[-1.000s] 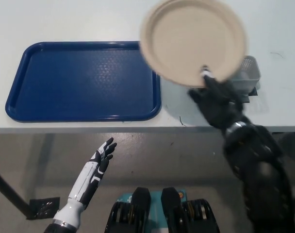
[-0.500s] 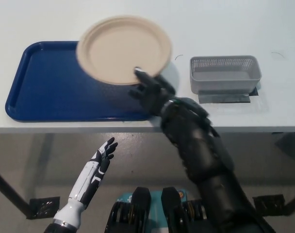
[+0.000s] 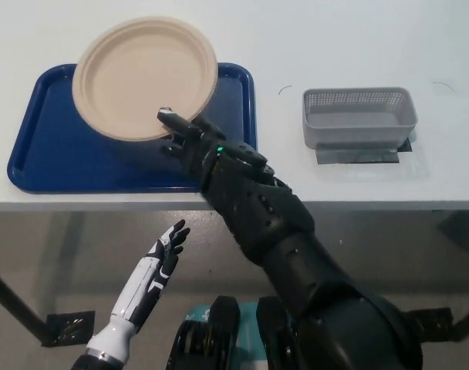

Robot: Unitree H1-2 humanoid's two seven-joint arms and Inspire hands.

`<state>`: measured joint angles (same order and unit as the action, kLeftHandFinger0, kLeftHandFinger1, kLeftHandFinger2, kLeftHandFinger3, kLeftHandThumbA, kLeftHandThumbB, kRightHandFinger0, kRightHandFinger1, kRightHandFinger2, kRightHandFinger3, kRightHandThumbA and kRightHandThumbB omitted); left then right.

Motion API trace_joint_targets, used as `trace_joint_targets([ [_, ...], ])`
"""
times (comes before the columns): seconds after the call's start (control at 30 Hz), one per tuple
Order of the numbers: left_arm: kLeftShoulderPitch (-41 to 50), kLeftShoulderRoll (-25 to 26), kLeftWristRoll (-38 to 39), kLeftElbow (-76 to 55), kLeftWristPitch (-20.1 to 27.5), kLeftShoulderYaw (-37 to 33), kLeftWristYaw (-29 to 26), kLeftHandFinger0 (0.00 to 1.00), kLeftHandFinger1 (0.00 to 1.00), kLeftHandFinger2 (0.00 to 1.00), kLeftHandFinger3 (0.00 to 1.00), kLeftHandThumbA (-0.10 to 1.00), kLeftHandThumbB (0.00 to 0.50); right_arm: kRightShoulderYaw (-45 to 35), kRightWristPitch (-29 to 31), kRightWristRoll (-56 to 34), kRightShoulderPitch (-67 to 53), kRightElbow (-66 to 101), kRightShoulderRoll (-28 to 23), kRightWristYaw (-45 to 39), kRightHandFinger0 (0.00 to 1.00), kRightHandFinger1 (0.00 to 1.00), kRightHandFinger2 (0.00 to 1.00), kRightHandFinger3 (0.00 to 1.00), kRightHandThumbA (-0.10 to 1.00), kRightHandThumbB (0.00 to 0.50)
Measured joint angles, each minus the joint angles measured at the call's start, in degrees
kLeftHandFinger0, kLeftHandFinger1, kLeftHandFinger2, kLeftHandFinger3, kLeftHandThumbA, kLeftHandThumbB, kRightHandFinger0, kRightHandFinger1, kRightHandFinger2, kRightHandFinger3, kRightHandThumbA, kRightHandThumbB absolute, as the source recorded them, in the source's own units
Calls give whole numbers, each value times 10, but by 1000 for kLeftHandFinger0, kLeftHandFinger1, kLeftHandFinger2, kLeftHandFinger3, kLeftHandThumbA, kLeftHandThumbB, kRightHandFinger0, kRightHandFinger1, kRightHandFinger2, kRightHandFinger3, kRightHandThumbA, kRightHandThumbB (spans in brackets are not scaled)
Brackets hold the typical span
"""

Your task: Use the right hand to pick up a plate from a leveled surface and place it into a tray on the left side

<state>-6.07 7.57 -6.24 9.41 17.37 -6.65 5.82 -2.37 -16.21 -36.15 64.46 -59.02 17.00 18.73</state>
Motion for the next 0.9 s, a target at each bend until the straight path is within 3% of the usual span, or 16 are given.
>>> trace_joint_targets([
  [0.03,0,0,0,0,0,0,0,1000,1000,1000,1000,1000,219,-9,2,1,7,-12,2,-1,581,984,1000,1000,302,295],
  [0.07,0,0,-1,0,-1,-1,0,1000,1000,1000,1000,1000,219,-16,3,2,13,-25,3,-4,1000,1000,1000,1000,415,358],
  [0.1,0,0,-1,0,-1,-1,0,1000,1000,1000,1000,1000,220,-21,3,3,19,-34,3,-10,1000,1000,1000,1000,448,365],
  [0.13,0,0,-1,0,-1,-1,0,1000,1000,1000,1000,1000,222,-26,3,5,26,-44,3,-19,1000,1000,1000,1000,623,401],
  [0.17,0,0,0,-1,-2,-1,1,1000,1000,1000,1000,1000,223,-31,3,7,29,-50,2,-28,1000,1000,1000,1000,664,420],
  [0.2,0,0,0,-1,-3,-1,1,1000,1000,1000,1000,1000,216,-32,3,8,30,-50,2,-39,1000,1000,1000,1000,824,483],
  [0.23,0,0,0,-1,-3,-1,1,1000,1000,1000,1000,1000,214,-33,3,10,30,-50,1,-50,1000,1000,1000,1000,873,499],
  [0.4,-1,1,-1,-2,-5,-2,1,1000,1000,1000,1000,1000,211,-31,-5,18,29,-45,-8,-95,1000,1000,1000,1000,860,477],
  [0.5,-2,2,-2,-3,-6,-3,3,1000,1000,1000,1000,1000,222,-31,-9,22,29,-36,-17,-126,1000,1000,1000,1000,874,500],
  [0.7,-4,3,-3,-5,-10,-4,8,1000,1000,1000,1000,1000,211,-31,-34,31,27,5,-30,-167,1000,1000,1000,1000,866,492],
  [0.9,-9,2,-4,-5,-11,-7,10,1000,1000,1000,1000,1000,207,-10,-68,31,-25,119,-35,-184,1000,1000,1000,1000,681,500],
])
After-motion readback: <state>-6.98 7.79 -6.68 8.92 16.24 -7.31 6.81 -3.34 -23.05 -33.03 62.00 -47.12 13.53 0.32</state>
